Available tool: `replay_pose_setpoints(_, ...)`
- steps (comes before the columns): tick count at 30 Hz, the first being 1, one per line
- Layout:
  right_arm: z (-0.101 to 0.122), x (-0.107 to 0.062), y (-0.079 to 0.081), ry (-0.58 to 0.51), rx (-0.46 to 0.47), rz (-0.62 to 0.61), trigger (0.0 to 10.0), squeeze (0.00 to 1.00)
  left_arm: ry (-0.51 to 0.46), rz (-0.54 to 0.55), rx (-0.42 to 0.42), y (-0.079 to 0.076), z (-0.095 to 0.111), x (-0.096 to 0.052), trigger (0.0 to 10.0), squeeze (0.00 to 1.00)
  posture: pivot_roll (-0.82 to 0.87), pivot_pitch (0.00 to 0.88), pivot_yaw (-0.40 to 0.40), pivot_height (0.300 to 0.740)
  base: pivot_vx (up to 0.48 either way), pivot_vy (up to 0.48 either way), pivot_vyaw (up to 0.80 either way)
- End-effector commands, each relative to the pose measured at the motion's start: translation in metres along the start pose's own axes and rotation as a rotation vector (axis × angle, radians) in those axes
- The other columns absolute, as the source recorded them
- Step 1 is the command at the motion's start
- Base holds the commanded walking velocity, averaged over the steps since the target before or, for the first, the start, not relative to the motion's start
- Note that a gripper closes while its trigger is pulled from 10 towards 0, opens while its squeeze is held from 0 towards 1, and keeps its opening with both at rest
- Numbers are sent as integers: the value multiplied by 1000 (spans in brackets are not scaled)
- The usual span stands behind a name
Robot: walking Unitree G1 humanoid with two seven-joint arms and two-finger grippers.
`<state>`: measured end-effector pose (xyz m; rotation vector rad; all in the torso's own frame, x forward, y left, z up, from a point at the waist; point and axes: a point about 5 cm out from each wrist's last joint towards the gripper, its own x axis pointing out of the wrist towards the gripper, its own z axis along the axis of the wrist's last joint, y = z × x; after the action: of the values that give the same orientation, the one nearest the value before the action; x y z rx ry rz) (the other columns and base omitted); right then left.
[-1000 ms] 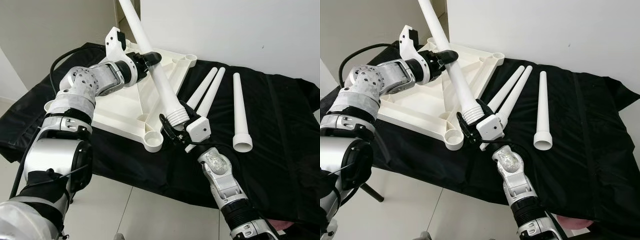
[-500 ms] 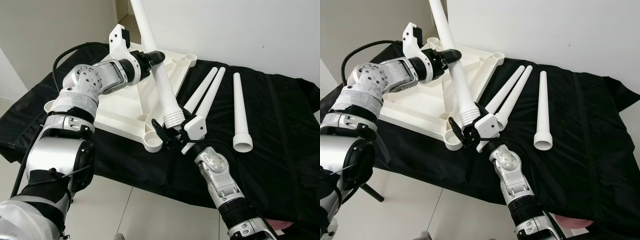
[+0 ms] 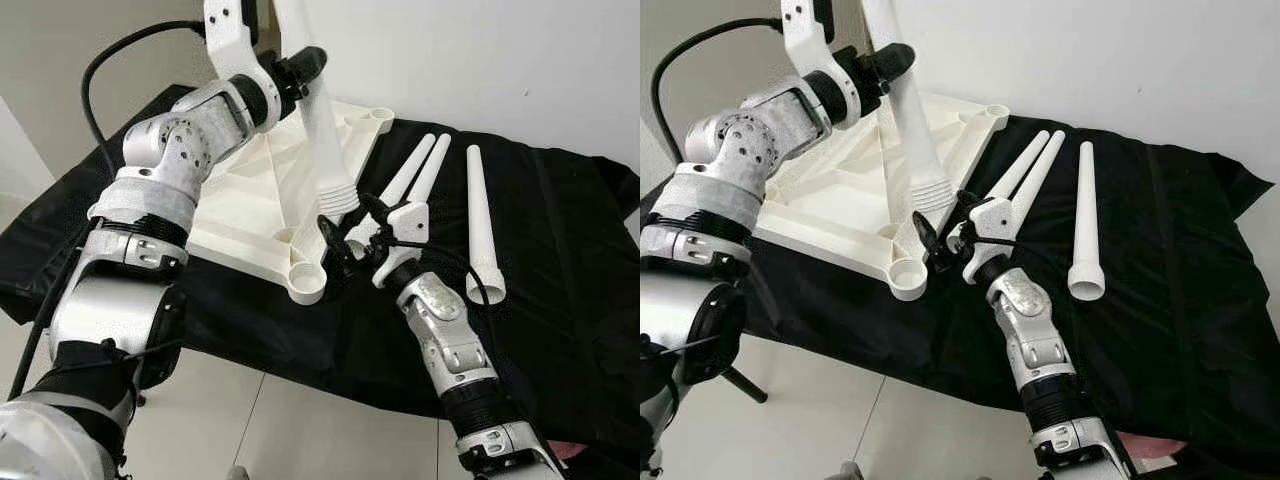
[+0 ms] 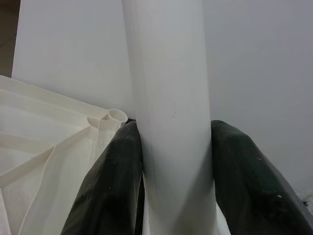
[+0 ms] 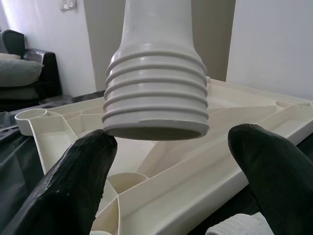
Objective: Building children table
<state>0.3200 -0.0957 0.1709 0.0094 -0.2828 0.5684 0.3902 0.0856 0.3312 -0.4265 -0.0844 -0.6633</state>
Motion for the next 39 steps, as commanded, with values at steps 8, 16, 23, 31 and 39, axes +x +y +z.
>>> replay_pose_setpoints(8,10,1,-15,25,22,-47,10000,0,-40,-422,207,-16,2,-10,10000,0,-22,0,6,740,0,0,0)
replay_pose_setpoints(16,29,16,-17,96,2,73,10000,0,-22,-430,356,-27,-22,-7,10000,0,-14,0,-8,740,0,0,0)
replay_pose_setpoints(23,42,28,-16,91,-10,109,10000,0,-28,-460,368,-41,-38,-5,10000,0,-6,0,-10,740,0,0,0)
replay_pose_setpoints(31,41,31,-15,117,-6,122,10000,682,-17,-493,361,-53,-50,-4,10000,0,0,9,-16,740,0,0,0)
replay_pose_setpoints(39,39,37,-20,160,-2,88,10000,0,-26,-537,366,-65,-55,-5,10000,0,2,13,-16,740,0,0,0)
